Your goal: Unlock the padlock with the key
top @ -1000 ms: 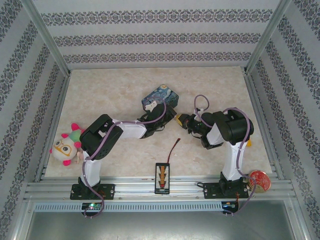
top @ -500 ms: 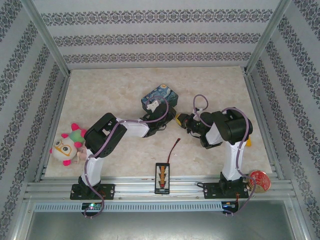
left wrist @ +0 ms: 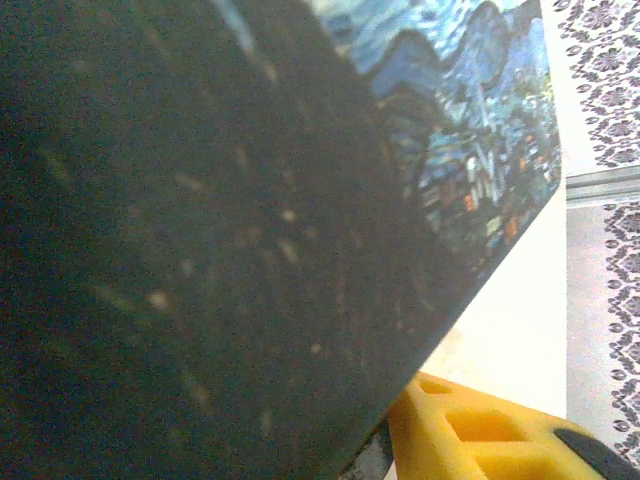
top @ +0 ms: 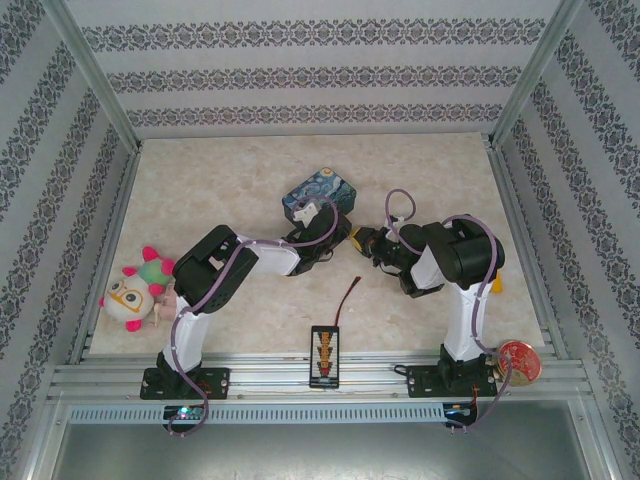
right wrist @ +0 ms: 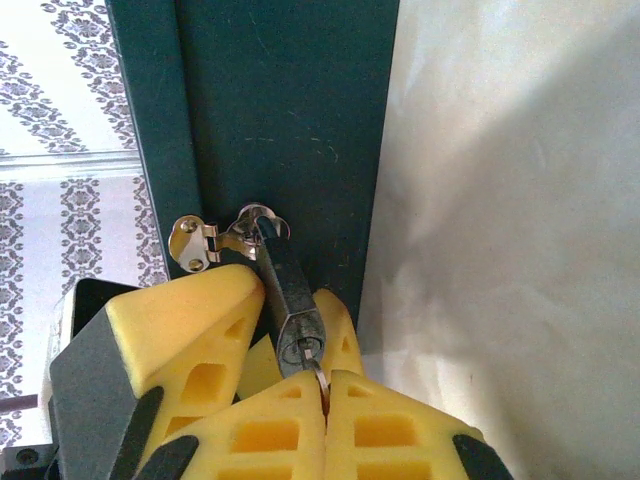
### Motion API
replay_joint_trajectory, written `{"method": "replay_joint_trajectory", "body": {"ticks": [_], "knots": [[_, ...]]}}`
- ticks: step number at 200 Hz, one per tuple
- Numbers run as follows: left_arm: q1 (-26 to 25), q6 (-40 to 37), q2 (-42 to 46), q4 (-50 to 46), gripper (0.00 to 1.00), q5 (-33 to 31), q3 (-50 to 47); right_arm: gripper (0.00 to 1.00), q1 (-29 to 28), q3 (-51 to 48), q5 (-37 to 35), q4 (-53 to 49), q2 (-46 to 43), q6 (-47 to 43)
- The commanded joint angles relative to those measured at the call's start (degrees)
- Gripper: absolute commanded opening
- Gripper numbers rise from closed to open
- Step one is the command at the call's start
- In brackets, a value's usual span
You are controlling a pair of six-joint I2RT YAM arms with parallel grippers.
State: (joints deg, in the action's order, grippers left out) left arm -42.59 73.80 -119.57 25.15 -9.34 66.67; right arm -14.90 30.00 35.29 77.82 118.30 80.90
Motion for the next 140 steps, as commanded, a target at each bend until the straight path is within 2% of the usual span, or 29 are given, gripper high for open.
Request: {"method": "replay_joint_trajectory", "body": {"ticks": [1,31,49,89,118,140], "knots": [[-0.04,0.09,-1.62,3.71,0.39,-1.56,0.13,0.00,-0.84,0.95,-1.01,1.54,0.69,0.48],[0.14,-0.19,-1.85,6.25,0.28,-1.05,-0.87,0.00,-0.88,1.33,-1.14,1.54,0.69,0.92],[0.14,-0.04,-2.07,7.51,0.26,-0.39,-1.50,0.00,-0.84,1.72,-1.08,1.54,0.56,1.23],[0.14,1.33,-2.68,10.79,0.15,2.51,-3.25,0.00,-0.85,2.56,-1.19,1.63,0.20,2.61],[0.14,1.43,-2.43,13.89,0.01,5.03,-4.88,0.00,-0.85,3.30,-1.27,1.63,-0.09,4.61],[-0.10,0.89,-1.78,14.57,0.00,7.04,-6.17,0.00,-0.88,3.53,-1.38,1.63,-0.98,6.66]]}}
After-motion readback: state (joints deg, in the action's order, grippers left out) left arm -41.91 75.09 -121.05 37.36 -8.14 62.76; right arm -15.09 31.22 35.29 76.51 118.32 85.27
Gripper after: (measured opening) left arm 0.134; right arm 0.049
